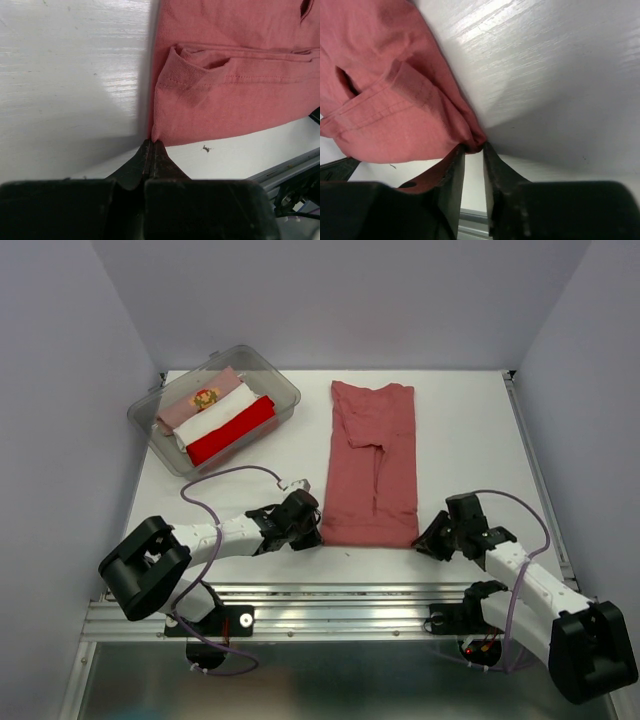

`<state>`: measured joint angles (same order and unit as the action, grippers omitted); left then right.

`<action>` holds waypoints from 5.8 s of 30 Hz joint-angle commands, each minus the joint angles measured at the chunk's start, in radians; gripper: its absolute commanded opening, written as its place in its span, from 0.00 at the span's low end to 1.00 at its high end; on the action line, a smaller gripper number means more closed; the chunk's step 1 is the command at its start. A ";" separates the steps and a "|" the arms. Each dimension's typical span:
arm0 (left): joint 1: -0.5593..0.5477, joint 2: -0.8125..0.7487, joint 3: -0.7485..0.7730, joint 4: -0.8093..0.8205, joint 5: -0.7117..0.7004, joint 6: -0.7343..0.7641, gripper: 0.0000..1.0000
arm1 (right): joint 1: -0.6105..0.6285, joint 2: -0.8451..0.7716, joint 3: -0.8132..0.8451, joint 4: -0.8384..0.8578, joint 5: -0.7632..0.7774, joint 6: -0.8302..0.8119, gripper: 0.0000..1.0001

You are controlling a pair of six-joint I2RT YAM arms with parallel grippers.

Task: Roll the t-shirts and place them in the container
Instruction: Roll the T-shirt to the center of the board.

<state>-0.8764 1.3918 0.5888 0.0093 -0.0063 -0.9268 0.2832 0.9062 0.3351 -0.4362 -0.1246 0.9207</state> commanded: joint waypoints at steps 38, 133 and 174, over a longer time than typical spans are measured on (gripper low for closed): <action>-0.007 -0.040 0.197 -0.266 -0.064 -0.072 0.00 | 0.008 -0.035 0.186 -0.260 0.191 0.017 0.01; 0.001 0.067 0.197 -0.226 -0.023 -0.070 0.00 | 0.008 0.056 0.018 -0.013 0.031 -0.010 0.30; 0.106 0.110 0.350 -0.249 0.037 -0.032 0.00 | 0.008 0.178 0.364 -0.147 0.256 -0.079 0.01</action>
<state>-0.7887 1.4788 0.8726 -0.2310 0.0341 -1.0000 0.2893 1.0637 0.6273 -0.6003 0.0772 0.8700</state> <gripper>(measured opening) 0.018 0.030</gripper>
